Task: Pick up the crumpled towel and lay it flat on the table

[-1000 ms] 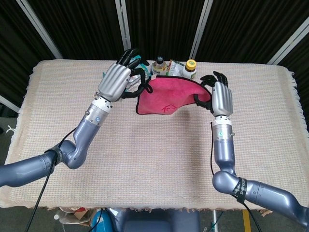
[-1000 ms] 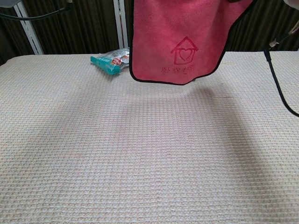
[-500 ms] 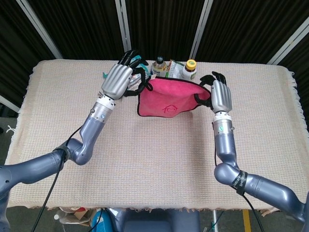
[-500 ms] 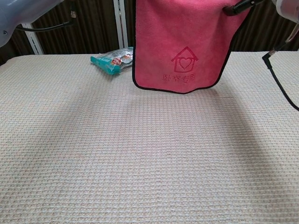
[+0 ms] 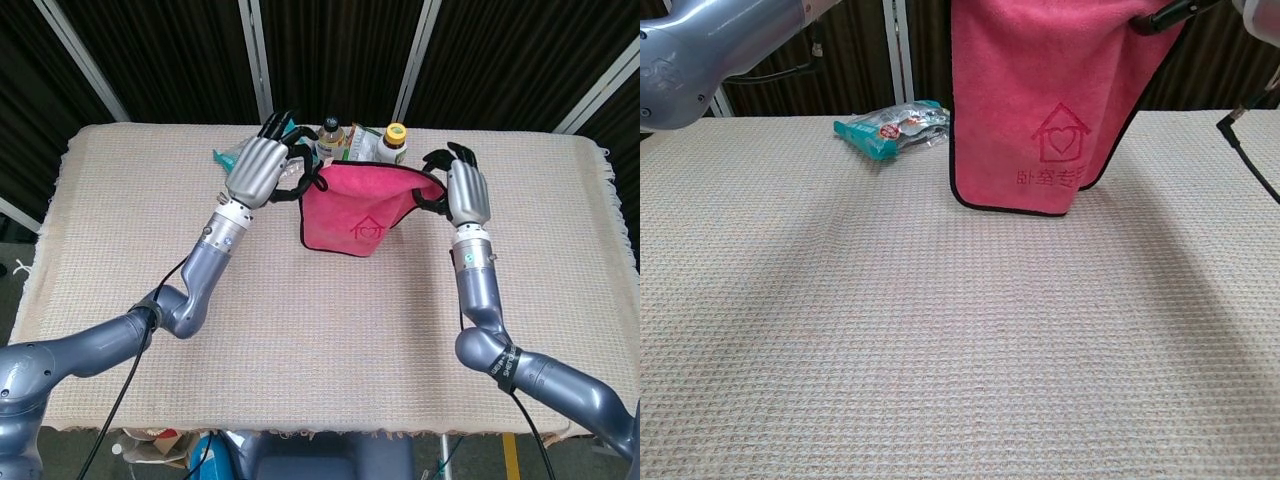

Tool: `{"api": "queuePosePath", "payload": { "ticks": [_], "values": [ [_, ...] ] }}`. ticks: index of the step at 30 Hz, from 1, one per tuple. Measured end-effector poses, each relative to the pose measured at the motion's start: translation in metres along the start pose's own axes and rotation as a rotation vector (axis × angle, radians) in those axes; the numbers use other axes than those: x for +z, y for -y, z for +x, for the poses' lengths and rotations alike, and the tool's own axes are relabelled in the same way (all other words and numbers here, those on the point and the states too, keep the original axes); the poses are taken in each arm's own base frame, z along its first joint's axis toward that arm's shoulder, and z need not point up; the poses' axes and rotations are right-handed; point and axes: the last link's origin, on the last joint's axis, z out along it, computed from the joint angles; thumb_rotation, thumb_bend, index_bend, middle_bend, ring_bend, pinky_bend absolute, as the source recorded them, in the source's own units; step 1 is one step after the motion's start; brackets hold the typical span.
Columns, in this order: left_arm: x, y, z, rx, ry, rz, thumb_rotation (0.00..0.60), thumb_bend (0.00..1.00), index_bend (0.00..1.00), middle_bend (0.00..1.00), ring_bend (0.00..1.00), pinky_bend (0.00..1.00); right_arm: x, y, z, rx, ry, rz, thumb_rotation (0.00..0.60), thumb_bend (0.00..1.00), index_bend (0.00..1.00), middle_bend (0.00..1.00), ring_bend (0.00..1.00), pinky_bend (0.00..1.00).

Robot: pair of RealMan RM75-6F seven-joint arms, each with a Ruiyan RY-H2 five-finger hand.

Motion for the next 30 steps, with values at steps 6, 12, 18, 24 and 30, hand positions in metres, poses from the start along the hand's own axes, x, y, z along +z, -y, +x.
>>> {"api": "queuePosePath", "payload": {
  "ticks": [6, 12, 18, 24, 30],
  "values": [
    [-0.005, -0.001, -0.014, -0.02, 0.02, 0.006, 0.6, 0.47, 0.64, 0.27, 0.03, 0.02, -0.002, 0.001, -0.005, -0.006, 0.01, 0.011, 0.6, 0.59, 0.75, 0.34, 0.11, 0.06],
    [-0.017, -0.001, -0.023, -0.055, 0.031, 0.005, 0.6, 0.47, 0.64, 0.27, 0.03, 0.02, -0.014, 0.0, -0.011, -0.019, 0.028, 0.022, 0.6, 0.6, 0.75, 0.34, 0.11, 0.06],
    [-0.033, 0.002, -0.023, -0.065, 0.036, -0.005, 0.6, 0.47, 0.64, 0.27, 0.03, 0.02, -0.033, -0.001, -0.017, -0.053, 0.037, 0.034, 0.6, 0.6, 0.75, 0.34, 0.11, 0.06],
    [-0.049, 0.007, -0.021, -0.079, 0.043, -0.003, 0.6, 0.47, 0.64, 0.27, 0.03, 0.02, -0.047, -0.003, -0.018, -0.054, 0.03, 0.032, 0.6, 0.6, 0.75, 0.34, 0.11, 0.06],
    [-0.065, 0.005, -0.02, -0.108, 0.051, -0.014, 0.6, 0.47, 0.64, 0.27, 0.03, 0.02, -0.065, -0.001, -0.018, -0.054, 0.032, 0.038, 0.6, 0.6, 0.75, 0.34, 0.11, 0.06]
  ]
}}
